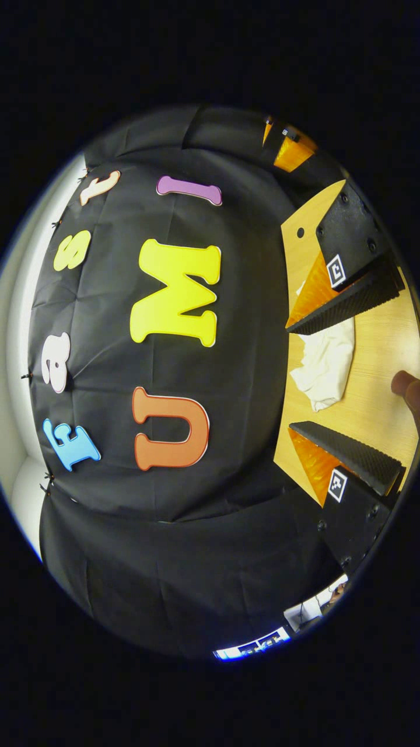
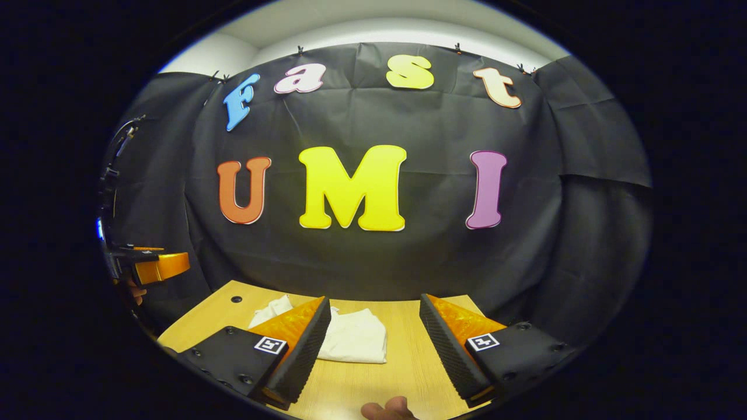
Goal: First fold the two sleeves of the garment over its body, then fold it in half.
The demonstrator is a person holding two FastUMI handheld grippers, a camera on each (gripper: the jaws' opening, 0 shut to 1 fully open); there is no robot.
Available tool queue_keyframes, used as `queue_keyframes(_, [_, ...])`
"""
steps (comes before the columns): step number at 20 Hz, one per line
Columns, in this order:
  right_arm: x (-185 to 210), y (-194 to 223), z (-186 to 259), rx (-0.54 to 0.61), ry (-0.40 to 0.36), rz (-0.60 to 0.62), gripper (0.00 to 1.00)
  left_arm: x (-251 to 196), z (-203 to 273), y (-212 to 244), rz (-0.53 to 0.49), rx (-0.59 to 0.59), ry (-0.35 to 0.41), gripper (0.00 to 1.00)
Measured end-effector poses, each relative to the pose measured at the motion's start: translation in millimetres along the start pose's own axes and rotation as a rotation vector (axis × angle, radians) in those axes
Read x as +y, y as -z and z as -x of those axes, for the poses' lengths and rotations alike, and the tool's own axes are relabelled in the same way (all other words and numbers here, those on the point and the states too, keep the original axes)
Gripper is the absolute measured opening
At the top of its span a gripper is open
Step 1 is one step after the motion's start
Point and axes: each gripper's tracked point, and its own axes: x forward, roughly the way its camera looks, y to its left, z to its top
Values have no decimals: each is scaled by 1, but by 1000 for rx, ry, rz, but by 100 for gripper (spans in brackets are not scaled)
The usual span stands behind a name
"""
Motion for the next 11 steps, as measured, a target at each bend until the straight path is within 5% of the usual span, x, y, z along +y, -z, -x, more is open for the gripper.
queue_keyframes(11, [65, -10, 28, -85, -91, 53, 96, 0, 40, 0, -20, -74, 18, 96])
